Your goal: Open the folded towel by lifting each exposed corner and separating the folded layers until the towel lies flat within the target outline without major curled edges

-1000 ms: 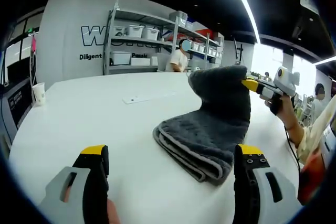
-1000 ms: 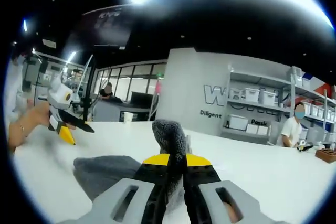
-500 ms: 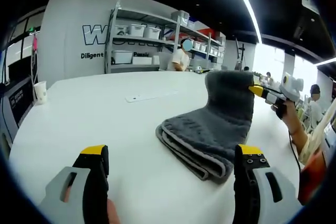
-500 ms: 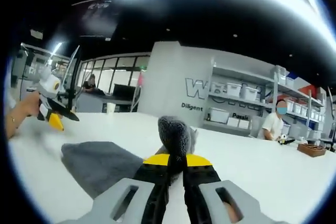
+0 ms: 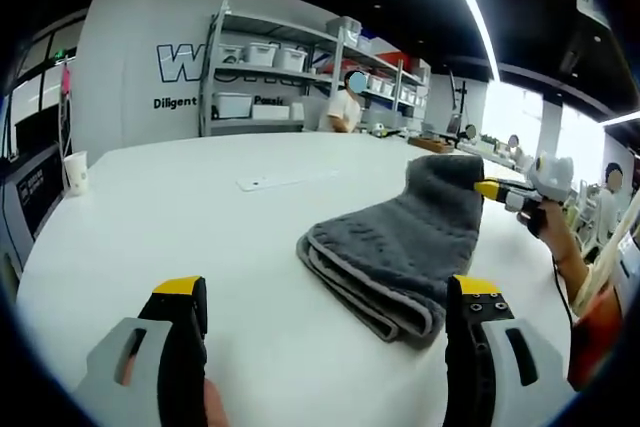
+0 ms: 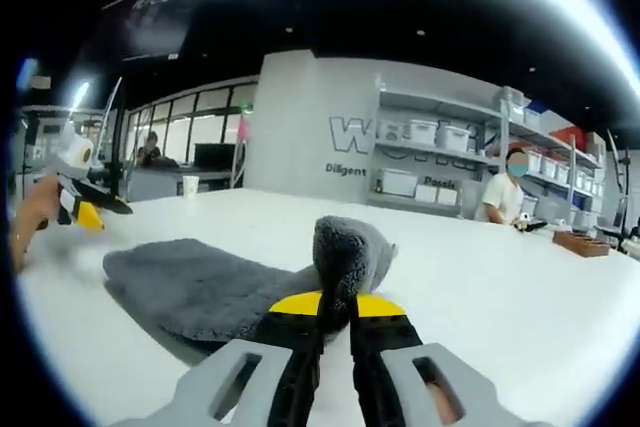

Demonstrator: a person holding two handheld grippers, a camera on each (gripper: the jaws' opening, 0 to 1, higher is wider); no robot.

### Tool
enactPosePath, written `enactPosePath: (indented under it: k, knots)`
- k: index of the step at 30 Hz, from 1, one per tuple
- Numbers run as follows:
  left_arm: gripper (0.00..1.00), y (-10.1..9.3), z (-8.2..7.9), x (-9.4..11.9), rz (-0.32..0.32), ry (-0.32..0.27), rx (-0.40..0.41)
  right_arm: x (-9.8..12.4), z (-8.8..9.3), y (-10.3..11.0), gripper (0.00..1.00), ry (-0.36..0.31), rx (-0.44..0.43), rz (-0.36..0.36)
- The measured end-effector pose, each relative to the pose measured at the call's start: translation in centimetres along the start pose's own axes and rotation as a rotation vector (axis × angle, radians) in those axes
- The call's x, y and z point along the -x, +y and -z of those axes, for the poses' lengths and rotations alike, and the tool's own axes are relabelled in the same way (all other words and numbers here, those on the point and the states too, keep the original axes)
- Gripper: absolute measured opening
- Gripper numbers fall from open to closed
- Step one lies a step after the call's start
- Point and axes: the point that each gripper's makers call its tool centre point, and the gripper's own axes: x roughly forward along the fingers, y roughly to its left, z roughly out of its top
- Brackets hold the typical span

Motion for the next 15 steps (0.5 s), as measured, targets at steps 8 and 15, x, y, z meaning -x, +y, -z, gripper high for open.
enactPosePath:
  k: [8, 15]
  knots:
    - [0.98, -0.1, -0.1, 0.1, 0.001, 0.000, -0.006, 0.1, 1.2, -1.0, 0.05, 0.059, -0.010, 0.028]
    - [0.98, -0.1, -0.1, 0.1, -0.001, 0.002, -0.009, 0.1, 3.8, -1.7, 0.09, 0.179, 0.026, 0.055]
